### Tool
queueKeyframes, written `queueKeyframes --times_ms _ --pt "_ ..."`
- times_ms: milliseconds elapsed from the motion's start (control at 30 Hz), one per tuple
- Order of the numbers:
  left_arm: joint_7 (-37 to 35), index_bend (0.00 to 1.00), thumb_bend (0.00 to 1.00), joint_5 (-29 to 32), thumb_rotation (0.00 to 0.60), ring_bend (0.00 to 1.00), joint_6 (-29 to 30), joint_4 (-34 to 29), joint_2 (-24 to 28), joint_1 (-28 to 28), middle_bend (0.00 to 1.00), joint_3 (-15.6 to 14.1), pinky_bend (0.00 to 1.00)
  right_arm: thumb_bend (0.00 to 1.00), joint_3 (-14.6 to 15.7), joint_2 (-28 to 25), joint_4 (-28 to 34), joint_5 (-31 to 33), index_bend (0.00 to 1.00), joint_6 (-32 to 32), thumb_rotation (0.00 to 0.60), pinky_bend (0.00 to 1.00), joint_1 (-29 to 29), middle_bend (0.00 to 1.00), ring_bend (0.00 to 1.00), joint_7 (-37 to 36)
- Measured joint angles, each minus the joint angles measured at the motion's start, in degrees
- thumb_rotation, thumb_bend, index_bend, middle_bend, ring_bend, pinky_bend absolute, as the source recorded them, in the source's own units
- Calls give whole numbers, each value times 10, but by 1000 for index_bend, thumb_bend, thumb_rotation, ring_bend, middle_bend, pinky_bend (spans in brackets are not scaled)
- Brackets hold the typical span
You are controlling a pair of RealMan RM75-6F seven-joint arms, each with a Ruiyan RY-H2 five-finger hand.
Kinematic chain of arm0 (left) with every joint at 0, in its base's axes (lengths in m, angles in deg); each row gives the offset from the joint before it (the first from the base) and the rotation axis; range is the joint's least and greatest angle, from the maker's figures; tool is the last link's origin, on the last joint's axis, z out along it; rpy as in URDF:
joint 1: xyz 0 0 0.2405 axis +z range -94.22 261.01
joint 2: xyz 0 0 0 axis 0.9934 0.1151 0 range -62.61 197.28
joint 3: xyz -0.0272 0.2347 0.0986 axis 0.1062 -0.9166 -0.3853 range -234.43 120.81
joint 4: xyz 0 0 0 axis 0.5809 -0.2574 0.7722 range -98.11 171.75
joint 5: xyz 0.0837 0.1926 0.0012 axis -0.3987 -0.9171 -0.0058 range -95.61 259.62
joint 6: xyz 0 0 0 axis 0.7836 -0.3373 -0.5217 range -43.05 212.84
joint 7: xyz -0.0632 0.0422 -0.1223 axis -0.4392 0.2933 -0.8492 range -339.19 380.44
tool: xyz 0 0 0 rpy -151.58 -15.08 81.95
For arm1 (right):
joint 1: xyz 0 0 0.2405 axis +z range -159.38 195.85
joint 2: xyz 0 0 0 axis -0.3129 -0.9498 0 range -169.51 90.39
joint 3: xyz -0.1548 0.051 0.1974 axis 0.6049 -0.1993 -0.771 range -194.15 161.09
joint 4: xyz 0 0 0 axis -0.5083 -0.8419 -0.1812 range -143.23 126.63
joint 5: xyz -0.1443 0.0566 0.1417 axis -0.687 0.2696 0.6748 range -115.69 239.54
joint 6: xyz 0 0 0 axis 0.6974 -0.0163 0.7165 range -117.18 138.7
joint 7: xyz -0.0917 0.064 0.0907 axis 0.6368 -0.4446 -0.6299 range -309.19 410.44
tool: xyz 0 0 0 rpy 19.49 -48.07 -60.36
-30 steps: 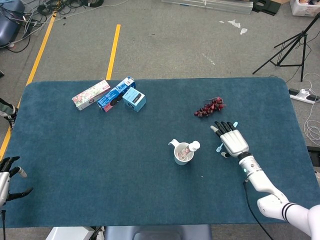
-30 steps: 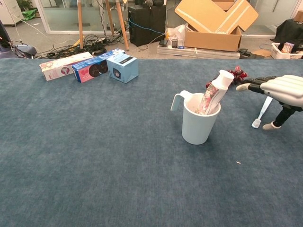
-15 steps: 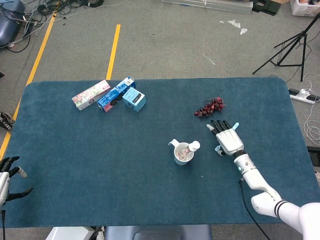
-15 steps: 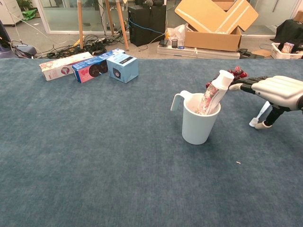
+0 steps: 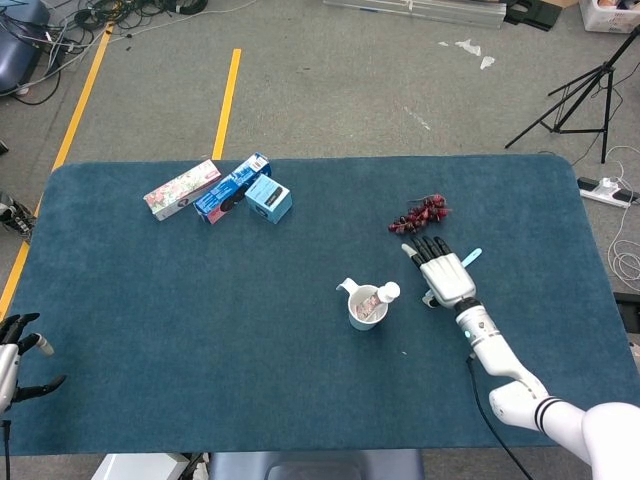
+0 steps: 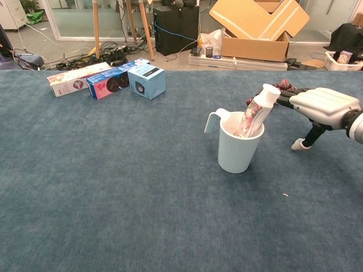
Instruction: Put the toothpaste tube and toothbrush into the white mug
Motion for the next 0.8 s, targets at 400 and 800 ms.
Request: queueKeyframes --times_ms 400,800 --pt "0 509 0 0 600 110 -1 -1 1 0 172 0 242 46 0 -12 12 -3 47 8 600 103 -3 0 0 -11" --pt "8 508 0 3 600 109 -4 -1 -2 -2 172 -1 241 46 5 -44 35 6 47 3 600 103 -16 0 0 2"
